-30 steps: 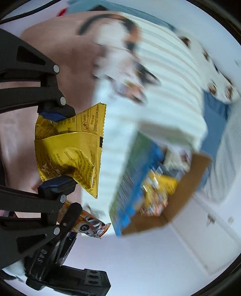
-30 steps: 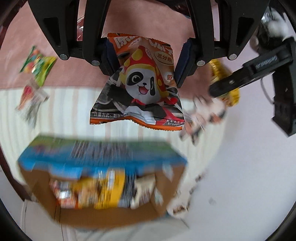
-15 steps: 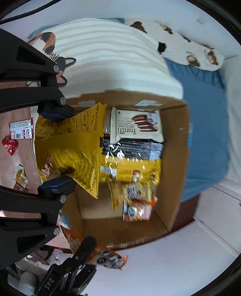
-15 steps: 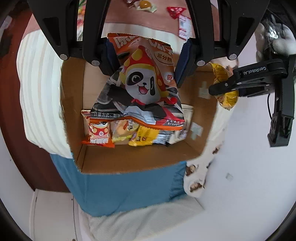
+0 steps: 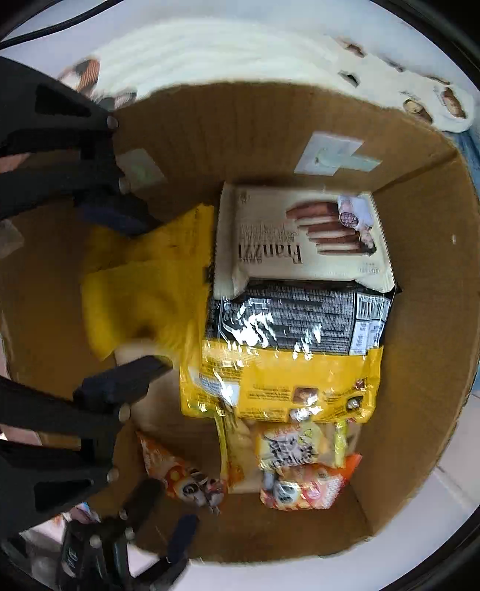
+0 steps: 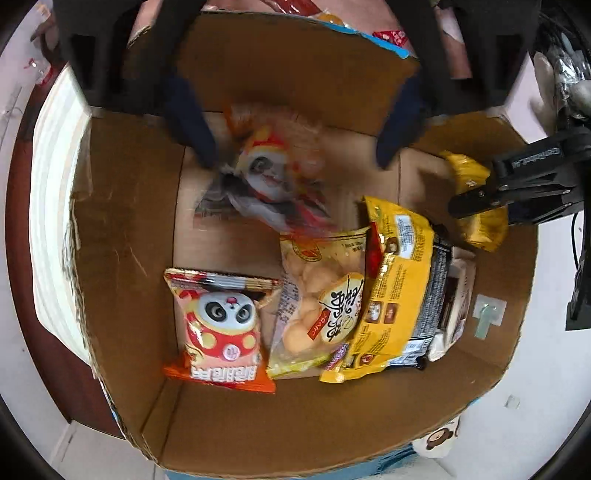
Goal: Organize snacks
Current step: 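Lower both packets into the box and open both tools, then move both tools back from the box toward the loose snacks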
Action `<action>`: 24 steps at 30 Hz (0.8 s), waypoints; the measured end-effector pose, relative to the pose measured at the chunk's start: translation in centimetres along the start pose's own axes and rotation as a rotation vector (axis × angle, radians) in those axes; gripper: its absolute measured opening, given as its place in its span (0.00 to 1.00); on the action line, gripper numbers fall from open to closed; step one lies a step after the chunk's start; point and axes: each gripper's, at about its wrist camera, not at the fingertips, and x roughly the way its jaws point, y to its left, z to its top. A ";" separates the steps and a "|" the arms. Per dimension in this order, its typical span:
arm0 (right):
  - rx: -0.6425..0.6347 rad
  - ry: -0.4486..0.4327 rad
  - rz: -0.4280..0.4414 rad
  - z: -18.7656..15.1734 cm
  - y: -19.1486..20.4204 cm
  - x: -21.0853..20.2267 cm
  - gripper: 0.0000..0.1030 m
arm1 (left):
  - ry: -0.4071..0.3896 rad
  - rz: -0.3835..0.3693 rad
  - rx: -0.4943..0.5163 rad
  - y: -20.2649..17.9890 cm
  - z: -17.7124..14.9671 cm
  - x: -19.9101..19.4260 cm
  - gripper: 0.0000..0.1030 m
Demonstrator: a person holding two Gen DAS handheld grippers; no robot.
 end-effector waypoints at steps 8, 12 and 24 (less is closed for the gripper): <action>-0.016 -0.030 -0.022 -0.6 0.7 -0.6 0.90 | -0.060 -0.034 -0.003 -1.8 -0.6 -1.2 0.90; -0.005 -0.091 -0.033 -1.8 0.3 -2.4 0.90 | -0.140 -0.026 0.008 -2.3 -1.4 -3.0 0.90; 0.010 -0.311 -0.105 -5.7 -0.3 -10.1 0.93 | -0.420 0.028 0.000 -3.5 -6.0 -10.8 0.90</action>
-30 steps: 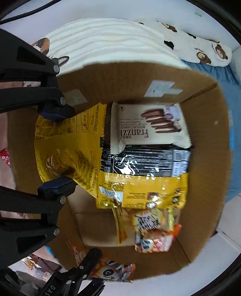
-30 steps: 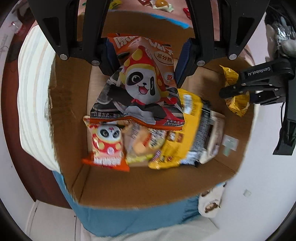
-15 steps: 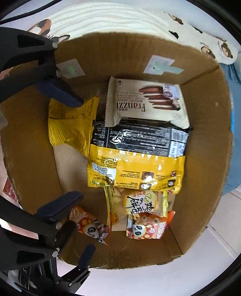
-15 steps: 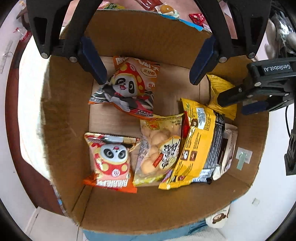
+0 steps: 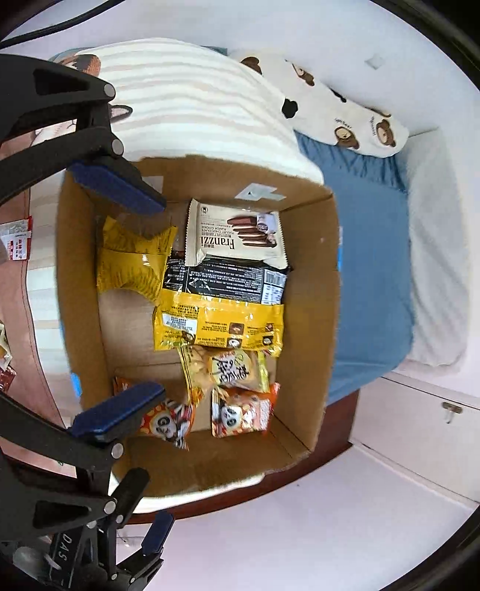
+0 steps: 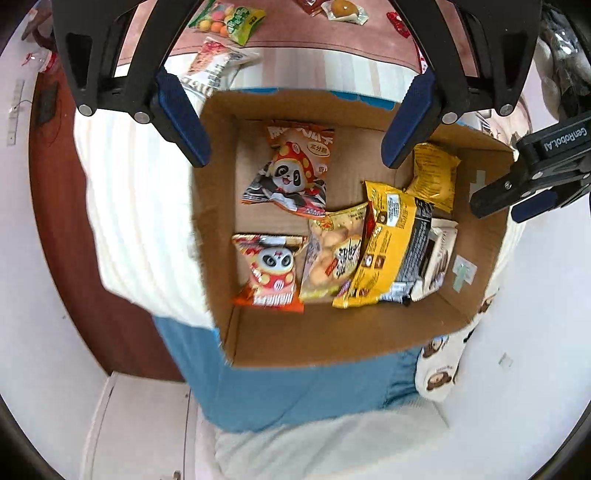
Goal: Organize snacks
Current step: 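Move both tools back from the box toward the loose snacks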
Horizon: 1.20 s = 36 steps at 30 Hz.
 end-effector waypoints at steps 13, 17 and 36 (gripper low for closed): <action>-0.009 -0.156 -0.036 -3.9 1.4 -7.7 0.93 | -0.139 0.034 0.027 -1.3 -4.2 -6.1 0.90; 0.013 -0.188 -0.025 -5.5 1.5 -9.8 0.93 | -0.187 0.005 0.018 -1.4 -5.5 -7.8 0.90; 0.141 0.099 -0.074 -22.1 -6.0 -2.2 0.93 | 0.211 -0.134 -0.047 -3.6 -22.9 2.7 0.99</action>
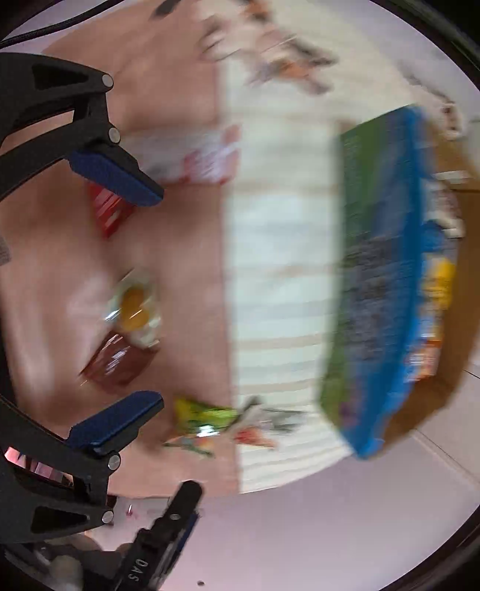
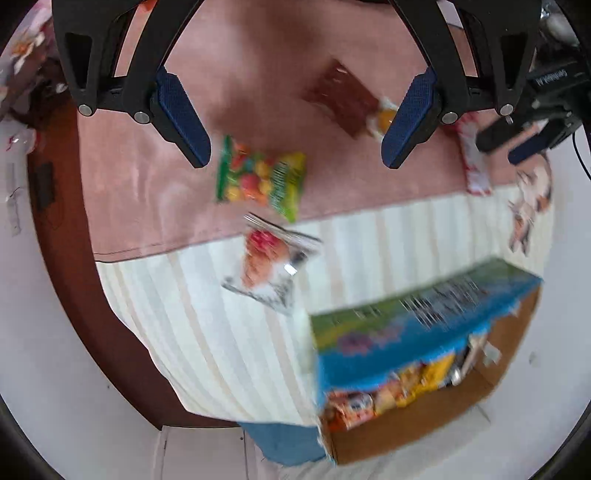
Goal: Organize snacks
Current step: 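Move both tools back from the box toward the loose snacks, then grasp the red-brown packet with the left tool while the right tool grasps the watermelon candy bag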
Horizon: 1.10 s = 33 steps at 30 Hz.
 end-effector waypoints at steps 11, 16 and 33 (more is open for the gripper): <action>-0.449 0.097 -0.064 1.9 -1.5 4.8 0.89 | 0.325 -0.132 -0.384 -4.6 -4.3 10.3 0.98; -0.601 0.171 -0.027 3.0 -1.3 7.8 0.89 | 0.357 -0.145 -0.511 -5.4 -4.8 13.8 0.96; -0.558 0.333 0.104 4.4 -1.7 14.3 0.63 | 0.329 -0.003 -0.266 -5.0 -5.3 11.7 0.55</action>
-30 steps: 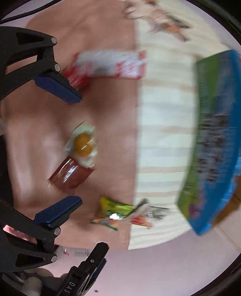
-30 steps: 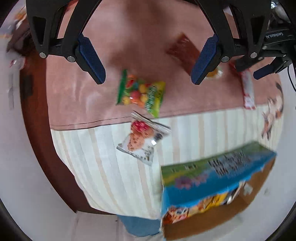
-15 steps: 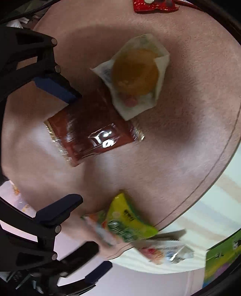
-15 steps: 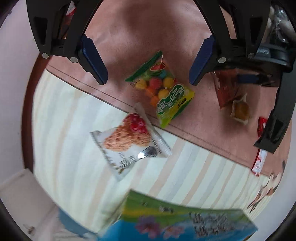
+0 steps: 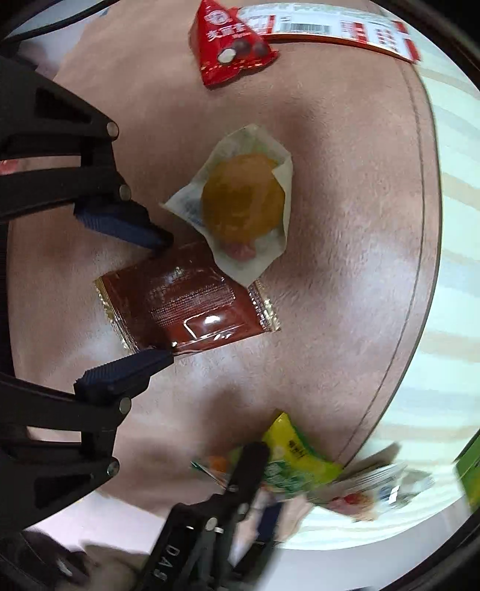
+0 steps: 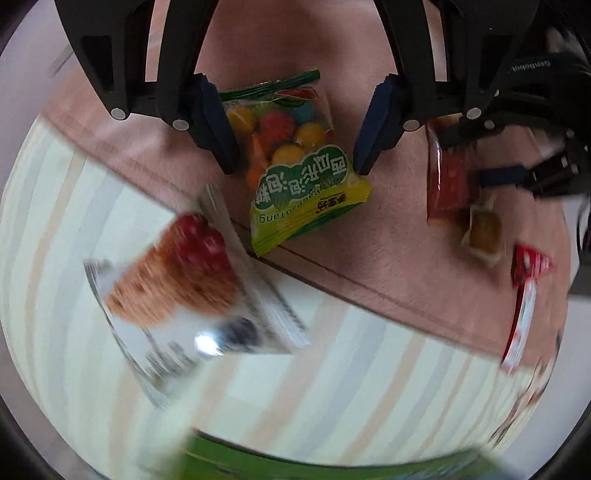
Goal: Organize snacks
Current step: 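Grasp the red-brown packet with the left tool while the right tool grasps the watermelon candy bag, then lift both held packs and carry them over the box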
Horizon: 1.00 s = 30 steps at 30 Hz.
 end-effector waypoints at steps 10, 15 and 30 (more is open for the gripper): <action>0.367 0.069 0.229 -3.5 -5.2 0.3 0.62 | -0.027 -0.004 -0.136 0.7 2.2 0.4 0.61; 0.322 0.040 0.141 -3.1 -3.8 0.9 0.62 | -0.074 0.184 0.183 -3.7 1.7 0.4 0.52; 0.282 0.061 0.043 -6.1 -0.5 2.0 0.62 | -0.042 0.198 0.219 -0.6 0.1 2.1 0.56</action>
